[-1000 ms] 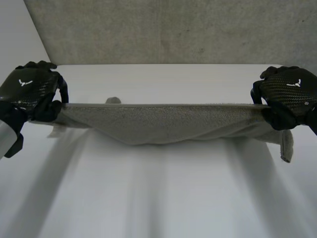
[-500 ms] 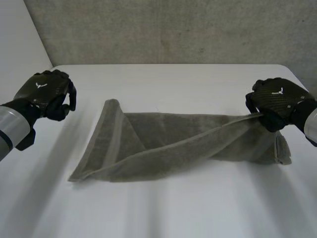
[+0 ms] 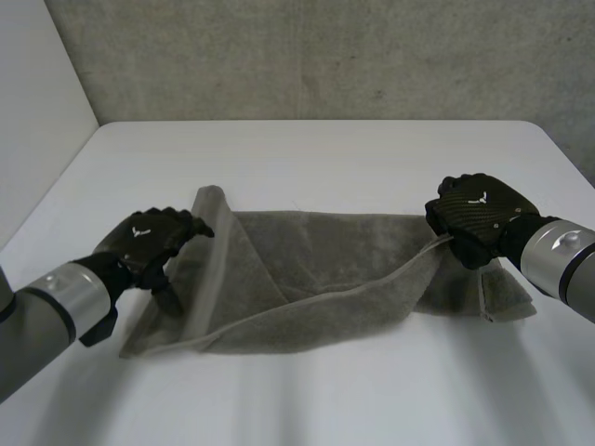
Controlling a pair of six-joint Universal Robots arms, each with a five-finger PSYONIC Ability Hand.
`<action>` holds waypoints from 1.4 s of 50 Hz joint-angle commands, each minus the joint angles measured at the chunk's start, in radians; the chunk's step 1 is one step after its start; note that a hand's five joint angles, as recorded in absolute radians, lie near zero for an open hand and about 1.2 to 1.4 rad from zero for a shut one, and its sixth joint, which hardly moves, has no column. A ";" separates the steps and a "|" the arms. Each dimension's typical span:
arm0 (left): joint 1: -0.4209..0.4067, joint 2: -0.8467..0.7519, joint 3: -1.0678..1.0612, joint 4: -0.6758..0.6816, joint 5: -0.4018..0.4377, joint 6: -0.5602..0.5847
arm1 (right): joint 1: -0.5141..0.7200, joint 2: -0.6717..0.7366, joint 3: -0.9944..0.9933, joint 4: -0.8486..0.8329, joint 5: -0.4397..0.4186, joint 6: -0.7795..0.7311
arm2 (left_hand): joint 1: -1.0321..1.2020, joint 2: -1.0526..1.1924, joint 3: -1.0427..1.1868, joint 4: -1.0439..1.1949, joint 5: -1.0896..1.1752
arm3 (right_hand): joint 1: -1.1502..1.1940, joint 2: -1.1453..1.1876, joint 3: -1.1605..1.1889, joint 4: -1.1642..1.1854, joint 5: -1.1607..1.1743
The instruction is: Fold the towel.
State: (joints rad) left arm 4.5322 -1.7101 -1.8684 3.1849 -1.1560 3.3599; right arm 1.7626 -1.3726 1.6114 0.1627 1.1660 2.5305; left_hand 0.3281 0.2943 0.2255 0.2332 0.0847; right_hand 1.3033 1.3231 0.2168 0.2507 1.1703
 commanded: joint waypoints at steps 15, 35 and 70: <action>-0.042 0.101 -0.164 -0.045 -0.092 0.001 | -0.009 -0.011 0.050 -0.009 -0.003 -0.003 | -0.030 0.004 -0.051 -0.059 0.039 | 0.093 0.073 -0.042 -0.076 0.051; -0.078 -0.089 -0.143 0.118 -0.202 0.093 | -0.012 -0.013 0.064 -0.009 -0.003 -0.004 | 0.769 0.803 -0.051 -0.059 0.838 | 0.093 0.073 -0.042 -0.076 0.051; 0.051 0.133 -0.106 0.064 -0.176 0.095 | -0.123 -0.063 0.180 0.133 0.001 -0.056 | 1.068 1.102 -0.051 -0.059 1.137 | 0.093 0.073 -0.042 -0.076 0.051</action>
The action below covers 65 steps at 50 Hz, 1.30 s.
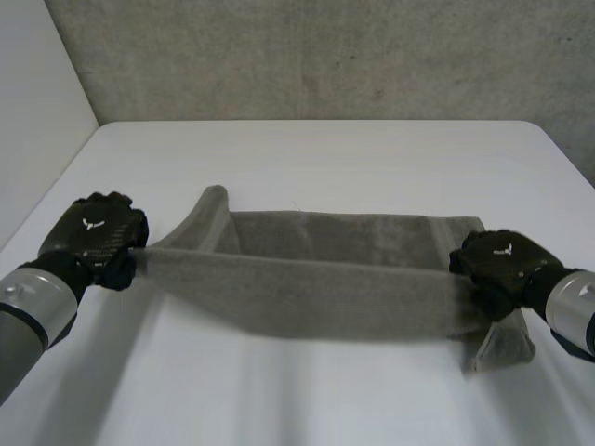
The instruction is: Fold the towel.
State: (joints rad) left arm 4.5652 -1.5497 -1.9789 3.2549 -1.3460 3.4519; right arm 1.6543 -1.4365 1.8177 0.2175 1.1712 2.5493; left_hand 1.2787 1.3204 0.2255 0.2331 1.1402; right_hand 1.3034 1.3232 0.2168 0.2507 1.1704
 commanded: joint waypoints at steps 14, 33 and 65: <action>-0.089 -0.415 0.674 0.045 -0.024 -0.028 | 0.119 0.209 -0.623 -0.060 -0.016 -0.101 | 0.118 0.076 -0.051 -0.059 0.082 | 0.093 0.073 -0.042 -0.076 0.051; -0.068 -0.201 0.573 0.256 0.010 -0.278 | 0.110 0.079 -0.607 -0.221 -0.028 0.345 | 0.118 0.076 -0.051 -0.059 0.082 | 0.093 0.073 -0.042 -0.076 0.051; 0.052 0.002 0.035 0.203 0.091 -0.049 | -0.042 -0.158 -0.078 -0.141 -0.096 0.095 | 0.118 0.076 -0.051 -0.059 0.082 | 0.093 0.073 -0.042 -0.076 0.051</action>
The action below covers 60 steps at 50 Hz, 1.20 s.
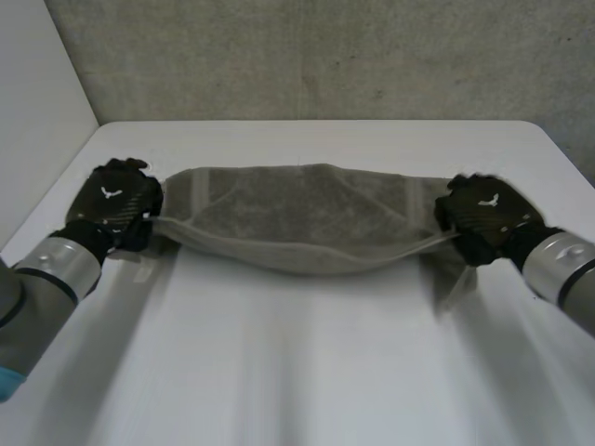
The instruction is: Fold the towel.
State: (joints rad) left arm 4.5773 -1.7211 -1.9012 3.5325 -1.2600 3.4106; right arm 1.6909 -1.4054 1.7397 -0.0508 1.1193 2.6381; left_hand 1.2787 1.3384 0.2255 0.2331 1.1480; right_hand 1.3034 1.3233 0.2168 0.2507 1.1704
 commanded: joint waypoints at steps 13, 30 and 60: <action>0.103 0.357 -0.049 -0.257 0.128 -0.011 | -0.189 -0.337 -0.048 0.302 -0.227 0.005 | 0.118 0.058 -0.051 -0.059 0.074 | 0.093 0.073 -0.042 -0.076 0.051; 0.091 -0.114 0.184 -0.250 0.111 0.002 | -0.148 0.081 -0.187 0.278 -0.214 -0.121 | 0.118 0.058 -0.051 -0.059 0.074 | 0.093 0.073 -0.042 -0.076 0.051; -0.037 -0.661 0.735 -0.196 0.002 0.015 | -0.030 0.568 -0.525 -0.041 -0.078 -0.058 | 0.118 0.058 -0.051 -0.059 0.074 | 0.093 0.073 -0.042 -0.076 0.051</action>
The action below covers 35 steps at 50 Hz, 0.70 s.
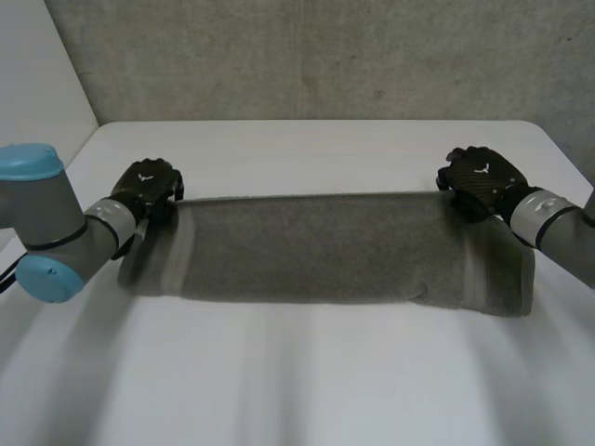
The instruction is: Fold the towel.
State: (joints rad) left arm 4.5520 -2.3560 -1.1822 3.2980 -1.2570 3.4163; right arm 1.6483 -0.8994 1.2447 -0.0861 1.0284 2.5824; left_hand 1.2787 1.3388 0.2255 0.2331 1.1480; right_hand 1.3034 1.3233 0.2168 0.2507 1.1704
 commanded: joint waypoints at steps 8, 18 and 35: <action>-0.022 -0.065 0.038 0.080 -0.022 0.066 | 0.021 0.112 -0.057 -0.041 0.030 -0.002 | 0.118 0.057 -0.051 -0.059 0.074 | 0.093 0.073 -0.042 -0.076 0.051; -0.027 -0.065 0.027 0.080 -0.030 0.083 | 0.037 0.110 -0.056 -0.121 0.094 0.002 | -0.788 -0.848 -0.051 -0.059 -0.832 | -1.129 -1.149 -0.042 -0.076 -1.170; -0.039 0.272 -0.247 0.150 -0.070 0.060 | 0.024 -0.343 0.281 -0.199 0.108 0.245 | -1.086 -1.146 -0.051 -0.059 -1.130 | -1.129 -1.149 -0.042 -0.076 -1.170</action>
State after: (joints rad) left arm 4.5123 -2.2104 -1.3239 3.4256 -1.3318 3.4848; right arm 1.6854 -1.0908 1.3939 -0.3050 1.1347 2.7963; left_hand 0.2595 0.2573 0.2255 0.2331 0.0611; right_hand 0.2507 0.2452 0.2168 0.2507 0.0611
